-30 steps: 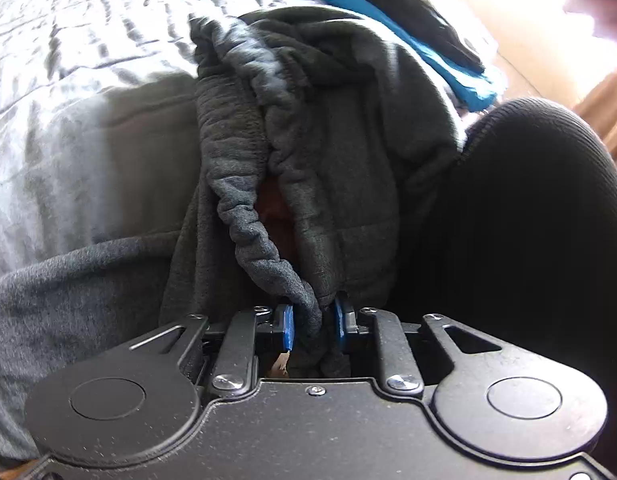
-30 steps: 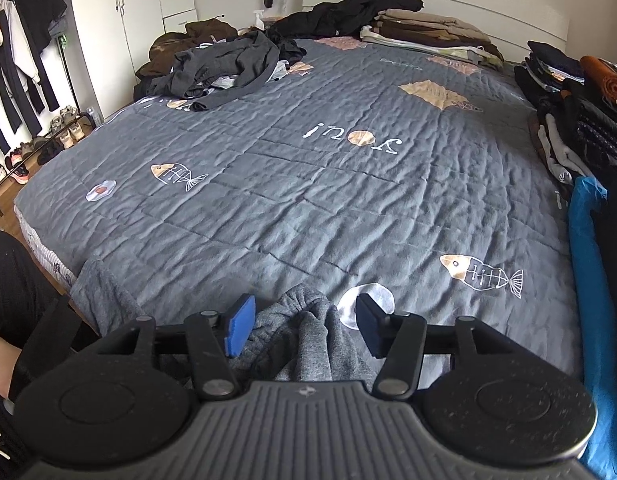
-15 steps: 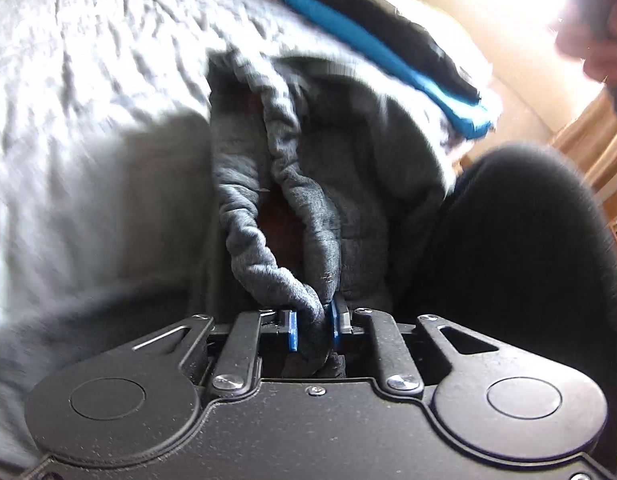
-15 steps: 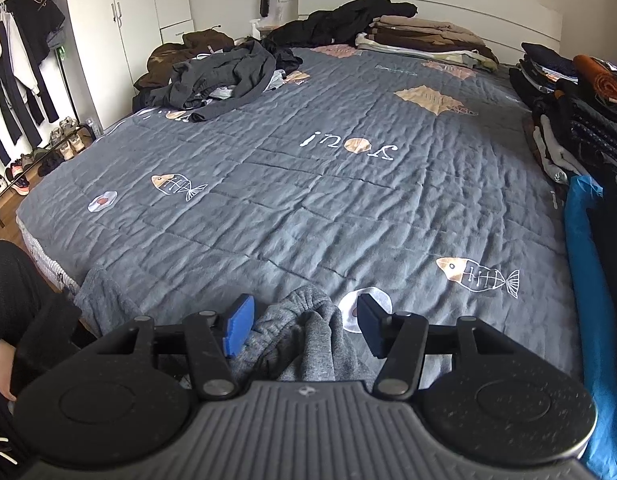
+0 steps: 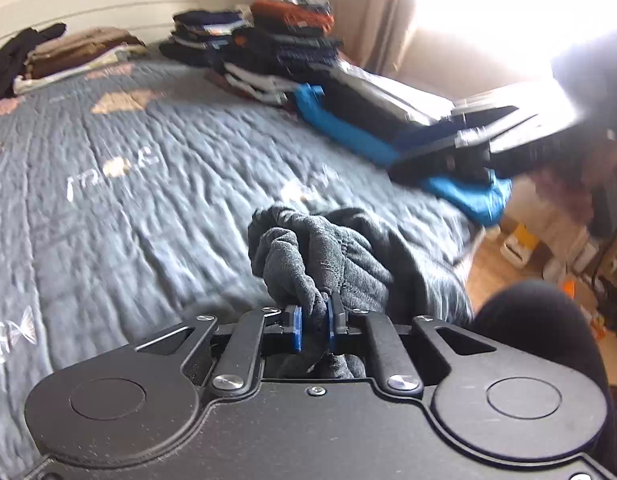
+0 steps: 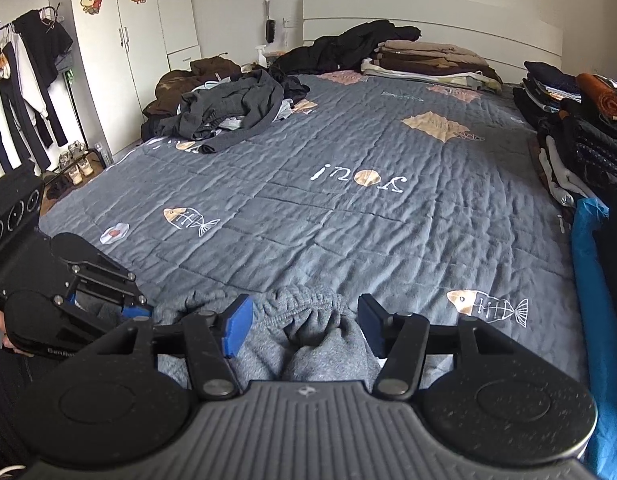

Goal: Fold clothes

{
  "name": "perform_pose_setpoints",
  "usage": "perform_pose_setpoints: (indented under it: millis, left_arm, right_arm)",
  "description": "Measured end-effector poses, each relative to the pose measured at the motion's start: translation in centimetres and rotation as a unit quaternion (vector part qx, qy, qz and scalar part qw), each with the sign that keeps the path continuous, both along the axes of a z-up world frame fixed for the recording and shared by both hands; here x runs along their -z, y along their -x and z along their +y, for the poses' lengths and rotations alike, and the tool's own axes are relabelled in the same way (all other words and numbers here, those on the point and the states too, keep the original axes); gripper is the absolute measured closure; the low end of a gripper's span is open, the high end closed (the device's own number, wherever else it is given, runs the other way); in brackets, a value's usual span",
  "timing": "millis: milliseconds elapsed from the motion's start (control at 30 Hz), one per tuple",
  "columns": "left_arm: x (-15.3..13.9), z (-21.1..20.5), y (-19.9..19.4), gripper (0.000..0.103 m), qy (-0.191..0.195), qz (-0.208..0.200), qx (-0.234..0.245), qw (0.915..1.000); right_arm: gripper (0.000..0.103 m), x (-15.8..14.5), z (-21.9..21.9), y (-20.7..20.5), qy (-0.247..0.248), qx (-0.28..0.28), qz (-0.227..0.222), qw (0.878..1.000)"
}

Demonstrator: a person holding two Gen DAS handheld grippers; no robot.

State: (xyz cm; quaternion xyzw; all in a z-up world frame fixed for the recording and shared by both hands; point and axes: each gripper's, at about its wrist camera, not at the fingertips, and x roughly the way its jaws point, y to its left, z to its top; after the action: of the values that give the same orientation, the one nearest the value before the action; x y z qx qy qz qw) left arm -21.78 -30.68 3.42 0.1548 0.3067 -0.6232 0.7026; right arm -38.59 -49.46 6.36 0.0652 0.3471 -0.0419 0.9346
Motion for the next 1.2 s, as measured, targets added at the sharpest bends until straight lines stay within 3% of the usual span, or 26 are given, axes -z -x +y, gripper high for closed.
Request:
perform_pose_setpoints:
  millis: [133,333,433,533,667,800,933,1000,1033,1200]
  left_arm:
    - [-3.7,-1.1,-2.0,0.092,0.036,-0.013,-0.031,0.9988]
    - [-11.8,-0.2,-6.5,0.092,0.098,-0.082,-0.079,0.9887]
    - [-15.2,-0.7,-9.2,0.092,0.104,-0.124,-0.106,0.9811]
    - [-16.3,-2.8,-12.5,0.092,0.090,-0.155,-0.125,0.9758]
    - [-12.6,-6.8,-16.7,0.092,0.037,-0.152,-0.138,0.9780]
    - [-4.3,-10.1,-20.1,0.092,-0.023,-0.113,-0.161,0.9802]
    - [2.5,-11.2,-23.0,0.091,-0.044,-0.074,-0.202,0.9756]
    - [3.7,-10.7,-23.4,0.087,-0.040,-0.068,-0.218,0.9728]
    - [3.7,-9.9,-23.5,0.081,-0.034,-0.070,-0.233,0.9692]
    - [2.2,-4.8,-23.5,0.056,0.008,-0.065,-0.318,0.9457]
  right_arm:
    - [0.046,-0.8,-0.7,-0.4,-0.012,0.010,-0.023,1.000]
    - [0.045,-2.9,-1.8,-1.3,-0.030,0.021,-0.075,0.996]
    - [0.042,-3.9,-2.2,-2.5,-0.038,0.021,-0.105,0.994]
    - [0.040,-4.4,-2.4,-4.4,-0.047,0.022,-0.132,0.990]
    - [0.036,-3.3,-2.5,-7.2,-0.055,0.032,-0.156,0.986]
    - [0.034,-0.2,-3.3,-10.2,-0.075,0.058,-0.166,0.982]
    - [0.033,4.2,-4.6,-13.7,-0.108,0.069,-0.118,0.985]
    - [0.033,5.5,-4.7,-14.9,-0.108,0.076,-0.103,0.986]
    - [0.033,6.2,-4.8,-15.4,-0.108,0.080,-0.096,0.986]
    - [0.033,8.4,-4.6,-17.5,-0.096,0.094,-0.066,0.989]
